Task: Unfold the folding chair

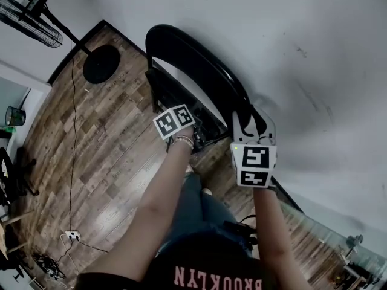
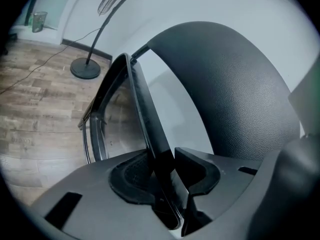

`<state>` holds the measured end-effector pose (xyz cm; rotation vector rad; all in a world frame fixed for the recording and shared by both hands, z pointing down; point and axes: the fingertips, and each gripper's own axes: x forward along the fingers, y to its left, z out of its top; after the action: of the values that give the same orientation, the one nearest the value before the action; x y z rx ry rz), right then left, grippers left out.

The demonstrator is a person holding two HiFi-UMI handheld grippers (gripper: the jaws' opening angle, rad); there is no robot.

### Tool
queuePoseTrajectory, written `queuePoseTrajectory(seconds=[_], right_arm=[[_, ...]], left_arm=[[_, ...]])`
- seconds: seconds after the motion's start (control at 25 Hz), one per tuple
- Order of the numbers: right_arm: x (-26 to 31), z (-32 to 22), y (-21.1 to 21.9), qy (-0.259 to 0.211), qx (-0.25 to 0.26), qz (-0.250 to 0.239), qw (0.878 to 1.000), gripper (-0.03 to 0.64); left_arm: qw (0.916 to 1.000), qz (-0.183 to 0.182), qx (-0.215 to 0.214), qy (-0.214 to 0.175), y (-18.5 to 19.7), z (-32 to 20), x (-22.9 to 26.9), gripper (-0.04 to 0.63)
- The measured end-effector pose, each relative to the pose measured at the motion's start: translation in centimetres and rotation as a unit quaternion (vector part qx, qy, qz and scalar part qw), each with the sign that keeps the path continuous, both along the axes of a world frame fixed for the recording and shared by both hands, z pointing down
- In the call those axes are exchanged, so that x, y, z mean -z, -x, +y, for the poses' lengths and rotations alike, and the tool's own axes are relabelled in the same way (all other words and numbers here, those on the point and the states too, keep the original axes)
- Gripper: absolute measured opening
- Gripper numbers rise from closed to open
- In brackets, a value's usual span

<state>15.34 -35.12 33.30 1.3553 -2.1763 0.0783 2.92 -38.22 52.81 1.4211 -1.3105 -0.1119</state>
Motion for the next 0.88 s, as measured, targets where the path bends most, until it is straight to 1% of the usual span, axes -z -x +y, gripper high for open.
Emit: queuePoseTrajectory(seconds=[0.24, 0.48, 0.72, 0.88], right_arm=[[0.2, 2.9, 1.6, -0.015, 0.003, 0.006, 1.000, 0.152], [0.9, 5.9, 3.3, -0.023, 0.021, -0.012, 0.999, 0.149], [1.0, 7.7, 4.2, -0.027, 0.029, -0.015, 0.999, 0.150], [1.2, 7.6, 4.1, -0.030, 0.028, -0.020, 0.999, 0.150]], left_arm=[[0.9999, -0.006, 0.013, 0.004, 1.3, 2.5, 0.1, 0.137], [0.9992, -0.008, 0.038, 0.011, 2.8, 5.2, 0.5, 0.141], [0.9991, -0.016, 0.035, 0.019, 3.9, 7.2, 0.5, 0.150], [0.9992, -0.019, 0.035, 0.009, 4.3, 7.9, 0.7, 0.152]])
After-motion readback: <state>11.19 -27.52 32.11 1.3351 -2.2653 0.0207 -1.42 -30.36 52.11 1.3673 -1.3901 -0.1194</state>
